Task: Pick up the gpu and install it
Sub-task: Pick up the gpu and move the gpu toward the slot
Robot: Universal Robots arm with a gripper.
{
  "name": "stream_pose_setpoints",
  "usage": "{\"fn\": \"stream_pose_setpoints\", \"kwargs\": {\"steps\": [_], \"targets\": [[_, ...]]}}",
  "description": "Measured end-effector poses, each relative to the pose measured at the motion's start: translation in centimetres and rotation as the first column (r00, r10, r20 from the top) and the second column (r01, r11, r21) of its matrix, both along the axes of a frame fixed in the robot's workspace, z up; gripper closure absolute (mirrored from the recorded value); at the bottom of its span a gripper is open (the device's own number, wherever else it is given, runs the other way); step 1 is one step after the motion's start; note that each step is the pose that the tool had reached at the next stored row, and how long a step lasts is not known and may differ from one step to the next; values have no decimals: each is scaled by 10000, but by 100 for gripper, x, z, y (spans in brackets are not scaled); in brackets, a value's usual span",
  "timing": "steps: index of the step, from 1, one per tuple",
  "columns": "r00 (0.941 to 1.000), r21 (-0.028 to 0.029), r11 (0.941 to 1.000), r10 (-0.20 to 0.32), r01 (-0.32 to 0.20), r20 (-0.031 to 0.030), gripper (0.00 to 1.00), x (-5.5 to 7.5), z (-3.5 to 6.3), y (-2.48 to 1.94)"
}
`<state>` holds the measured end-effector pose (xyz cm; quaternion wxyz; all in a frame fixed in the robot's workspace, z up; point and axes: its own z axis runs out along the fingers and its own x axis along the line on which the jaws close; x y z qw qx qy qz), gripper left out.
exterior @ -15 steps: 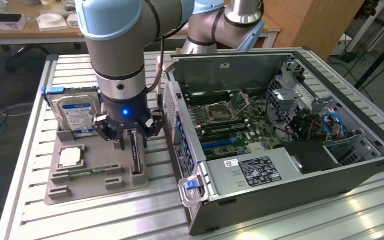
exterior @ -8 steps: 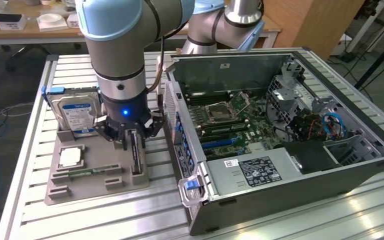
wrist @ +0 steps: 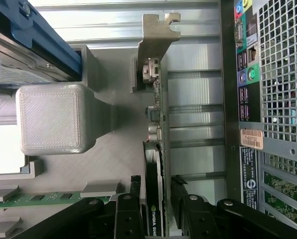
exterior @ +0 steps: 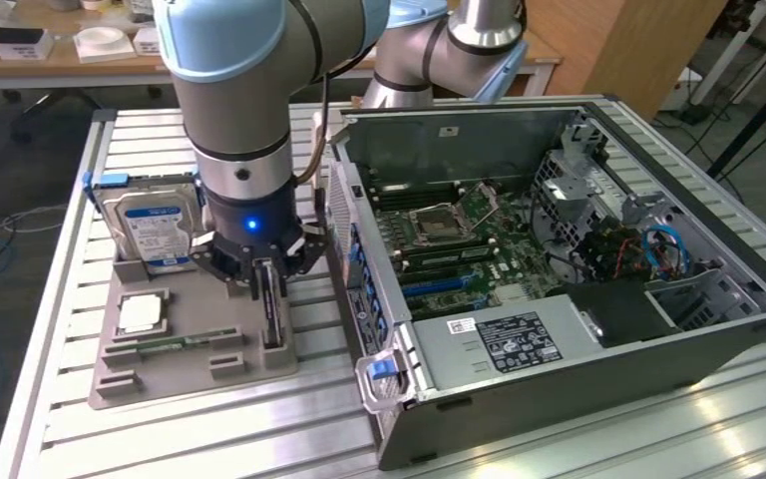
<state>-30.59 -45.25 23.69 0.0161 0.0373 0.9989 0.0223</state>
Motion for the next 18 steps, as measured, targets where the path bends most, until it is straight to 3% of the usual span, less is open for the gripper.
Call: {"fn": "stream_pose_setpoints", "kwargs": {"steps": [12, 16, 18], "targets": [[10000, 0, 10000, 0, 0, 0, 62, -3, -22, 0], [10000, -1, 10000, 0, 0, -1, 74, -3, -22, 0], [10000, -1, 10000, 0, 0, 0, 74, -3, -22, 0]]}}
